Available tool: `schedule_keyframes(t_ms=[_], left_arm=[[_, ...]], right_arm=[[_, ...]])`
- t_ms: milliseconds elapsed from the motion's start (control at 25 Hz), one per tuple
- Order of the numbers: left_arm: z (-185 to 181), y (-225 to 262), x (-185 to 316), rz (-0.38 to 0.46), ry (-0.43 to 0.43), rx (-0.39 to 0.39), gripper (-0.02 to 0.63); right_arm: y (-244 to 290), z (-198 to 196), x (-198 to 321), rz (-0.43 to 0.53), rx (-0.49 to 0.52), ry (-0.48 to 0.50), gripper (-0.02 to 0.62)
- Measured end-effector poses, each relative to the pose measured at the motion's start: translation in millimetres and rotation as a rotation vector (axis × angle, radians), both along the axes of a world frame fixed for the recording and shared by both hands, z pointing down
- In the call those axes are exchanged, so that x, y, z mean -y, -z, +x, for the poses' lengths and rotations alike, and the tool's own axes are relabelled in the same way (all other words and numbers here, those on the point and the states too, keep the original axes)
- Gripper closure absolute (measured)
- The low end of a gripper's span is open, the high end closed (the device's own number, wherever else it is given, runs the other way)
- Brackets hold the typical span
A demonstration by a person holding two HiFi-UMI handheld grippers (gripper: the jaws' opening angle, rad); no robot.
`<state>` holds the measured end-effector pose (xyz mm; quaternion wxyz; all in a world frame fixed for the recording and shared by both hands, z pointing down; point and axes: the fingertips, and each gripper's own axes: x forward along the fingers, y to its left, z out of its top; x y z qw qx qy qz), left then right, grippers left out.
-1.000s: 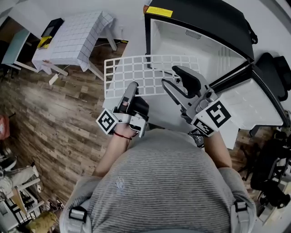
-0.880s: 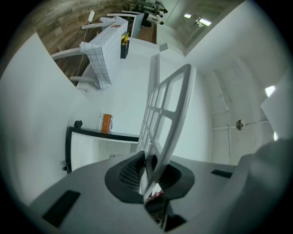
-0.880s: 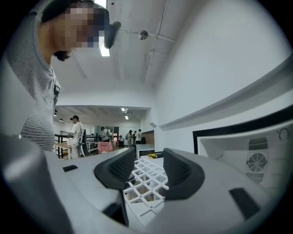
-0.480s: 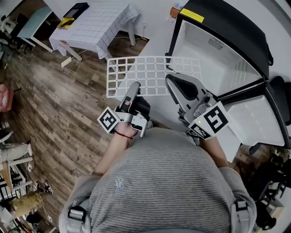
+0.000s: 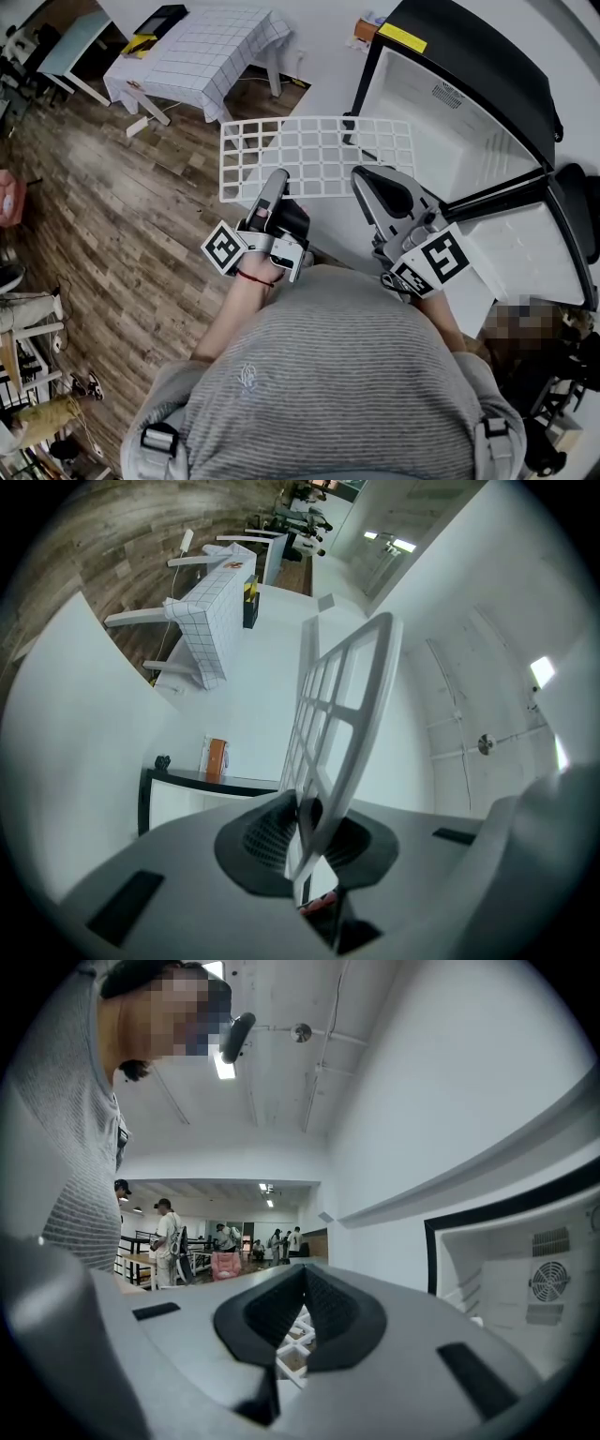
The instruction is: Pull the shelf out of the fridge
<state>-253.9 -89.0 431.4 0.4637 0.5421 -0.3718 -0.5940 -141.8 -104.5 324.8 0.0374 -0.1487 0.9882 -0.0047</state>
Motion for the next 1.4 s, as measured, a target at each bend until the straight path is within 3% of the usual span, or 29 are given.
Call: schedule_keyframes(t_ms=[1400], left_arm=[[9,-3,19,-0.014,-0.047,-0.022,0.561]], right_arm=[[0,15,19,-0.004,-0.013,-0.072,0.583]])
